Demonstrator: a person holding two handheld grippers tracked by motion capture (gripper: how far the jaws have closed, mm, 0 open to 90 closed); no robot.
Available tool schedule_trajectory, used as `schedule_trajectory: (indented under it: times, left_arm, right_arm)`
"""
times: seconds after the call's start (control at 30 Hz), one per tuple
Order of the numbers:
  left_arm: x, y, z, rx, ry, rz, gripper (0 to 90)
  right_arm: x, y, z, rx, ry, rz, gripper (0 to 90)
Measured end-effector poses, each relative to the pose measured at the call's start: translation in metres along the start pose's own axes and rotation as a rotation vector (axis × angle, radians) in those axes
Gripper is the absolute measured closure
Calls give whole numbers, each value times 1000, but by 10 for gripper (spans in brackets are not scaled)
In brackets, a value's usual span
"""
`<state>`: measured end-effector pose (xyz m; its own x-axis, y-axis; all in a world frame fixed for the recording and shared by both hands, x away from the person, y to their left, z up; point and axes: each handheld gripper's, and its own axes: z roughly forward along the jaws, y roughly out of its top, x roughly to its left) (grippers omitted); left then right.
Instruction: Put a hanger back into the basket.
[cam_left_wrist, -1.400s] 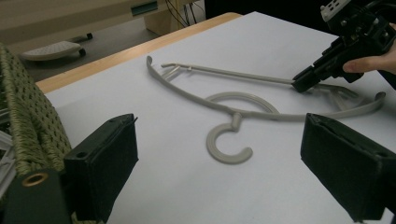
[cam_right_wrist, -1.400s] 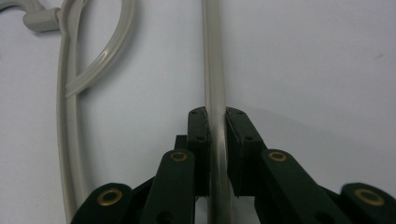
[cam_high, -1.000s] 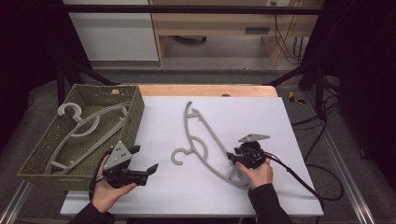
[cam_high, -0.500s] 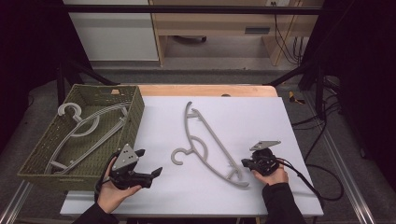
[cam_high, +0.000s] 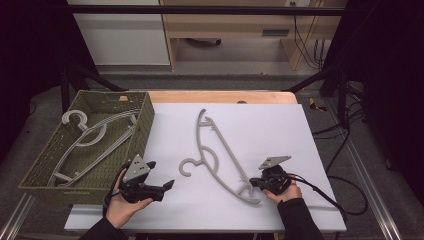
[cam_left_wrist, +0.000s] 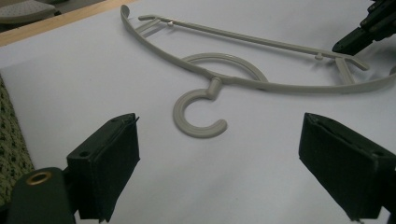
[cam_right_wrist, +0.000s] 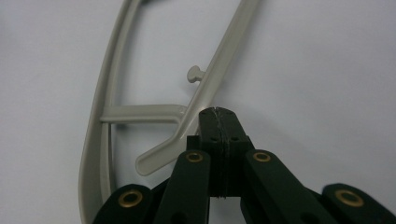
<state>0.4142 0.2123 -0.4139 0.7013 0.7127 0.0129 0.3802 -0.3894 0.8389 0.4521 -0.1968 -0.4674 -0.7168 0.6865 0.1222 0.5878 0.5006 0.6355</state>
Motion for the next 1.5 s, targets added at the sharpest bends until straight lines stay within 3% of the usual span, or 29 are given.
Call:
schedule_trajectory:
  times: [0.2,0.3,0.53,0.6,0.67,0.8,0.9,1.03,1.27,1.5]
  left_arm:
    - [1,-1,1,6,1,-10,118]
    - [1,-1,2,11,-2,-16,121]
    - [1,-3,6,24,-10,-30,128]
    - [1,-3,8,28,-13,-35,130]
    - [0,-3,9,30,-15,-43,131]
    - [-1,-4,14,44,-20,-49,135]
    - [-2,-4,19,54,-22,-53,138]
    - [-6,-2,27,69,-29,-64,143]
    - [-17,4,51,117,-26,-73,153]
    - [-30,6,84,184,-36,-104,165]
  right_arm:
    - [20,6,11,-12,76,-48,900]
    - [28,8,14,-14,85,-79,900]
    - [40,12,21,-17,112,-100,900]
    - [43,13,23,-21,143,-99,900]
    - [47,15,25,-25,149,-125,900]
    - [53,17,29,-51,171,-116,885]
    - [51,17,28,-72,150,-121,849]
    - [47,20,18,-140,112,-128,756]
    - [33,24,-13,-298,18,-75,556]
    - [17,20,-36,-372,-60,-35,424]
